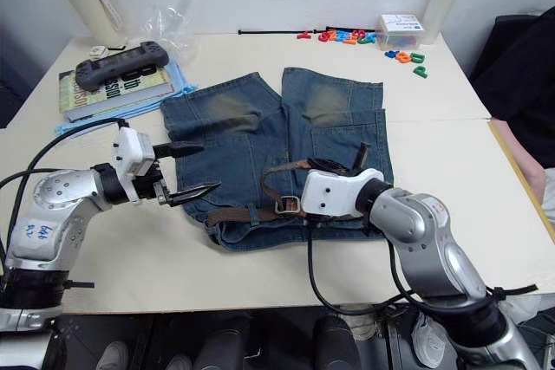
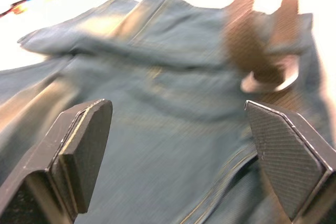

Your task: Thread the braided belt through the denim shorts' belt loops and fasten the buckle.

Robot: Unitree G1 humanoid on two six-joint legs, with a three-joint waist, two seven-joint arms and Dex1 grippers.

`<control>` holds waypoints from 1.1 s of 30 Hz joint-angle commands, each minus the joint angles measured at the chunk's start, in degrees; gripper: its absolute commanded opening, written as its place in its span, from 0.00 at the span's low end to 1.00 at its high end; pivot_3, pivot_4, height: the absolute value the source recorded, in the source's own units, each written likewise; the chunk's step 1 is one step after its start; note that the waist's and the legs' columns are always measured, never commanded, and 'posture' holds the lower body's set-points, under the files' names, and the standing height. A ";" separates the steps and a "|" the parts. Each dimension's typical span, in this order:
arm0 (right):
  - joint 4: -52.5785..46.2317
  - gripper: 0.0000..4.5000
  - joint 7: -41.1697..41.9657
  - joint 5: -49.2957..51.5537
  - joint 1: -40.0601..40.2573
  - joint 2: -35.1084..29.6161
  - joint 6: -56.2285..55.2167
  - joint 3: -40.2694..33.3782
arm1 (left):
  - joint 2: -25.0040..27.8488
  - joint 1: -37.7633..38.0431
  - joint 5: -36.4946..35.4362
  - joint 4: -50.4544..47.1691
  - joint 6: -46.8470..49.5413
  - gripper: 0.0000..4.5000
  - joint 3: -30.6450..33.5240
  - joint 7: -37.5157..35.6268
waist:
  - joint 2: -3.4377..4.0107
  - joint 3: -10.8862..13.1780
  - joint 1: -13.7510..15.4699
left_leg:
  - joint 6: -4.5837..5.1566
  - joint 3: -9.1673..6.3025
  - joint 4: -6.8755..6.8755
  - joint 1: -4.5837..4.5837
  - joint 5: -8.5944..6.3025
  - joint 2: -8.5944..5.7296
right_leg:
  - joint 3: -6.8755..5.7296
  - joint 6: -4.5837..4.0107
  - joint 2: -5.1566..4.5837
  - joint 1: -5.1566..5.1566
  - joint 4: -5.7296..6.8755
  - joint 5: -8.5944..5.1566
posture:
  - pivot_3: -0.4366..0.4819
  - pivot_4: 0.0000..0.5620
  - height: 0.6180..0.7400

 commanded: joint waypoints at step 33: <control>-1.55 0.00 0.69 -5.00 -3.71 2.82 -0.38 2.08 | -20.24 0.19 28.10 -18.61 7.86 0.37 -18.42 29.72 | -0.07 0.04 0.23 | -0.01 -0.02 0.00 -0.02 0.00 -0.01 | -0.03 0.02 0.04 0.03 -0.07 0.01 | 0.48 0.27 0.72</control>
